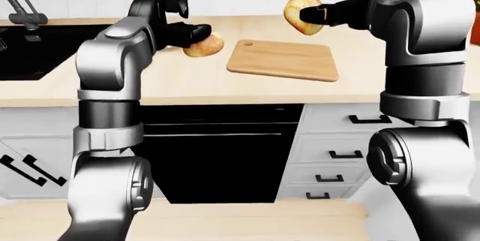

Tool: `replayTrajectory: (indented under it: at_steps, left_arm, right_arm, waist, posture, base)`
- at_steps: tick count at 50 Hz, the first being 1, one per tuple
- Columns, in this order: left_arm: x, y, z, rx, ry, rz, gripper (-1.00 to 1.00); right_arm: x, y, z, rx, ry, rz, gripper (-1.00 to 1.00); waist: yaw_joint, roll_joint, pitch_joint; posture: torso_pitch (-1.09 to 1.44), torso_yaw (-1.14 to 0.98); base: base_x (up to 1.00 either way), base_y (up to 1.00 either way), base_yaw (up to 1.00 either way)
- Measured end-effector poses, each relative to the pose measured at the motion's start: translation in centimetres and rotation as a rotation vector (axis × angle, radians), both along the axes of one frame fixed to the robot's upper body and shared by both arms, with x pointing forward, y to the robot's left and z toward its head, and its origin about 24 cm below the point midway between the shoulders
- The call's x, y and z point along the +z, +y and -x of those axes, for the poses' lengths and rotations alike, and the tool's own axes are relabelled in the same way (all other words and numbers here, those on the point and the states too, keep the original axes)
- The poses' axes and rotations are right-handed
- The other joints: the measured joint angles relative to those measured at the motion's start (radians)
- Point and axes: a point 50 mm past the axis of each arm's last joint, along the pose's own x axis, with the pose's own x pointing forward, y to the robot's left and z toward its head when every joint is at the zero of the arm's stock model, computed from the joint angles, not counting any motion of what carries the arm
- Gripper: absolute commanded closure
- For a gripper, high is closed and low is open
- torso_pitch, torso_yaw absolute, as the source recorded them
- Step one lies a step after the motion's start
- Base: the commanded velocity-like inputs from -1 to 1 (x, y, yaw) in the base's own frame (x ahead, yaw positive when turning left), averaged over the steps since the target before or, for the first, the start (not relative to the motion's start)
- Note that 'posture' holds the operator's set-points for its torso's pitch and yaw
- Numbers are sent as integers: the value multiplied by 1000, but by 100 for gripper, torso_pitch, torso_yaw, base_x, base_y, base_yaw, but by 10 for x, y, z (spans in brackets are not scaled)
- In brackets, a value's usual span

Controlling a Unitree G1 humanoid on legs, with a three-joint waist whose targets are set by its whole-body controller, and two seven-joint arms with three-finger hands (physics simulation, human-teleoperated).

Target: Place all breads on the cutting board.

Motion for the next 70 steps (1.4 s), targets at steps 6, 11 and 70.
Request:
replayTrajectory:
  at_steps: [6,11,70]
  left_arm:
    - [9,1,2,8,-37,1,100]
    - [-3,10,1,47,3,6,100]
    - [29,-63,-31,-64,-55,36,100]
  right_arm:
    - [3,1,1,10,-13,0,100]
    - [-5,11,-1,51,13,4,100]
    - [-25,-25,9,-34,21,-10,100]
  waist:
    - [-6,89,-4]
    - [6,66,-4]
    - [16,-14,-13]
  posture:
    - [0,0]
    - [0,0]
    - [0,0]
  base:
    - [8,0,0]
    - [8,0,0]
    - [2,-4,0]
